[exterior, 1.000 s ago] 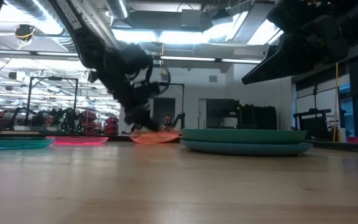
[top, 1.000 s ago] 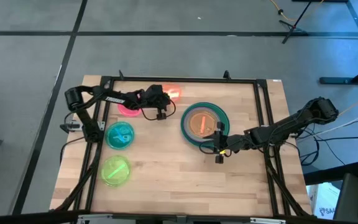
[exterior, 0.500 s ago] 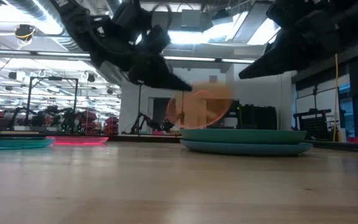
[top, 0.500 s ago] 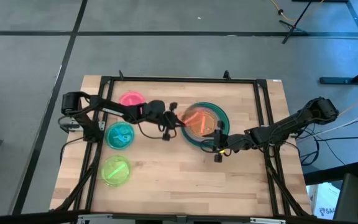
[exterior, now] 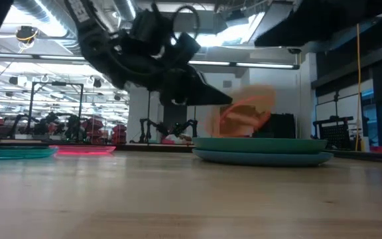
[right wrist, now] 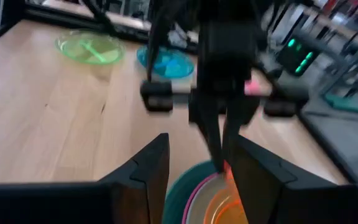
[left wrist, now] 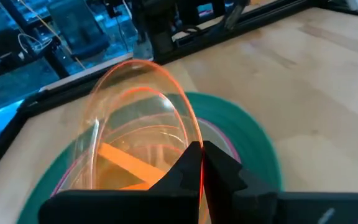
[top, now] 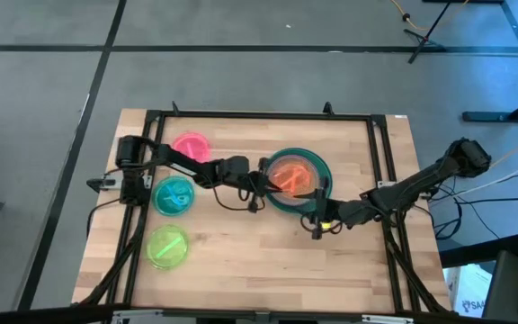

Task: Stack plastic plates
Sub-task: Stack the orange plate on top of the orange plate, then stack the light pink plate on top of the orange plate

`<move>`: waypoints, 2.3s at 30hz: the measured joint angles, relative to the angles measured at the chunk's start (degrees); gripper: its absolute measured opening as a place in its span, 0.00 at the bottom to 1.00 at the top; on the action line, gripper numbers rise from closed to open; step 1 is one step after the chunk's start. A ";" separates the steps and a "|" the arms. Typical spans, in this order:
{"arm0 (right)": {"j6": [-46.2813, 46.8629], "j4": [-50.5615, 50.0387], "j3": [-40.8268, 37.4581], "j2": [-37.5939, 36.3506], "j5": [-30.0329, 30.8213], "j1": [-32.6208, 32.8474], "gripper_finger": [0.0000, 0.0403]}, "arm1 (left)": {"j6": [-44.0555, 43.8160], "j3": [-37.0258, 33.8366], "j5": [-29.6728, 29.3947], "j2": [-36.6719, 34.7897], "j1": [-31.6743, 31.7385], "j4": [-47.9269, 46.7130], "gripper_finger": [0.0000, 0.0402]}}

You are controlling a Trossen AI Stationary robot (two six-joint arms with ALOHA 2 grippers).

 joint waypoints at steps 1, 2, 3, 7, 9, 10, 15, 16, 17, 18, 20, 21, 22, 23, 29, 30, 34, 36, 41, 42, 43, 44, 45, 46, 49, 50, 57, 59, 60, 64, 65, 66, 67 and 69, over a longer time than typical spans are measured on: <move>-0.22 -0.13 0.00 -0.26 0.54 0.40 0.39 | -0.02 1.17 -0.01 1.18 0.00 -0.11 0.00; -0.24 -0.16 0.00 -0.32 0.82 0.63 0.39 | -0.02 2.06 -0.09 2.22 0.00 -0.14 0.00; -0.18 -0.26 0.00 -0.32 0.94 0.83 0.39 | -0.02 2.70 -0.07 3.19 0.00 -0.53 0.01; 1.03 -1.56 -0.07 -0.21 0.17 0.73 0.39 | -0.06 5.25 -2.97 5.88 -0.07 -1.62 0.01; 1.57 -2.43 -0.08 -0.17 -0.21 0.70 0.39 | -0.01 5.86 -4.92 6.52 -0.04 -2.08 0.01; 1.60 -2.45 -0.11 -0.17 -0.29 0.70 0.39 | 0.03 5.82 -5.51 6.52 -0.02 -3.12 0.02; 1.64 -2.37 -0.11 -0.17 -1.11 0.69 0.39 | -0.03 5.80 -8.04 6.50 -0.03 -5.50 0.13; 1.54 -2.27 -0.11 -0.17 -1.11 0.68 0.39 | -0.02 5.80 -8.07 6.48 -0.10 -6.05 0.16; 1.44 -1.98 -0.11 -0.17 -1.08 0.68 0.39 | -0.04 5.80 -8.10 6.24 -0.23 -6.88 0.19; 1.38 -1.94 -0.11 -0.17 -0.85 0.68 0.39 | -0.04 5.78 -8.16 5.92 -0.34 -8.16 0.21; 1.36 -2.17 -0.11 -0.17 -0.03 0.68 0.39 | -0.22 5.78 -8.26 4.63 -0.69 -11.03 0.26; 1.36 -2.27 -0.11 -0.17 0.30 0.68 0.39 | -0.30 5.75 -8.29 3.88 -0.90 -12.08 0.28; 1.36 -2.23 -0.11 -0.17 0.39 0.68 0.39 | -0.33 5.77 -8.54 2.74 -1.10 -13.65 0.29; 1.36 -2.19 -0.11 -0.17 0.39 0.68 0.39 | -0.28 5.76 -8.88 1.48 -1.36 -15.86 0.31; 1.51 -2.23 -0.11 -0.17 0.39 0.68 0.39 | -1.17 5.76 -12.80 -5.96 -2.27 -26.75 0.32; 1.52 -2.17 -0.11 -0.17 0.39 0.68 0.39 | -1.67 5.76 -13.20 -7.08 -2.26 -27.96 0.32; 1.59 -2.70 -0.11 -0.15 0.39 0.68 0.39 | -2.92 5.45 -14.04 -11.06 -2.23 -32.36 0.31; 2.29 -2.83 -0.11 -0.15 0.39 0.68 0.39 | -4.34 4.23 -14.52 -13.83 -2.23 -34.45 0.31; 3.19 -4.04 -0.11 -0.12 0.39 0.68 0.39 | -10.18 -2.78 -17.73 -24.28 -2.32 -40.38 0.31; 3.23 -4.25 -0.11 -0.12 0.39 0.68 0.39 | -12.17 -4.58 -19.01 -26.94 -2.32 -42.62 0.31; 3.28 -4.27 -0.11 -0.12 0.39 0.68 0.39 | -14.68 -6.28 -20.61 -29.59 -2.31 -45.30 0.31; 3.30 -4.43 -0.11 -0.12 0.39 0.68 0.39 | -17.42 -7.64 -22.24 -31.98 -2.27 -47.65 0.31; 3.28 -4.71 -0.11 -0.12 0.39 0.68 0.39 | -20.27 -8.89 -23.69 -34.34 -2.27 -50.04 0.31; 3.28 -4.66 -0.13 -0.12 0.39 0.68 0.39 | -23.15 -10.13 -25.14 -36.39 -2.27 -53.20 0.31; 2.99 -4.39 -0.13 -0.12 0.44 0.68 0.39 | -30.25 -12.83 -29.01 -40.00 -2.27 -60.32 0.31; 2.92 -4.10 -0.13 -0.12 0.44 0.68 0.39 | -31.93 -13.67 -30.39 -40.44 -2.16 -62.48 0.31; 2.84 -3.64 -0.13 -0.12 0.94 0.68 0.39 | -36.15 -17.26 -33.95 -36.89 3.17 -67.54 0.31; 2.83 -3.62 -0.13 -0.12 1.20 0.68 0.39 | -36.08 -17.30 -34.90 -34.94 5.47 -67.31 0.31; 2.82 -3.65 -0.13 -0.12 1.46 0.68 0.39 | -35.95 -17.26 -35.39 -33.88 6.54 -67.53 0.31; 2.82 -4.18 -0.13 -0.12 1.85 0.68 0.39 | -33.39 -17.26 -35.29 -29.91 10.61 -67.20 0.31; 2.89 -4.12 -0.13 -0.12 1.85 0.68 0.39 | -33.10 -17.26 -35.28 -28.84 11.53 -67.13 0.31; 3.03 -4.14 -0.13 -0.12 1.86 0.68 0.39 | -32.99 -17.26 -35.47 -27.85 12.45 -66.89 0.31; 3.10 -4.23 -0.13 -0.12 1.84 0.68 0.39 | -32.95 -17.20 -35.71 -27.03 13.31 -66.94 0.31; 3.46 -4.49 -0.13 -0.12 1.81 0.68 0.39 | -32.85 -16.96 -36.27 -25.66 14.64 -66.48 0.31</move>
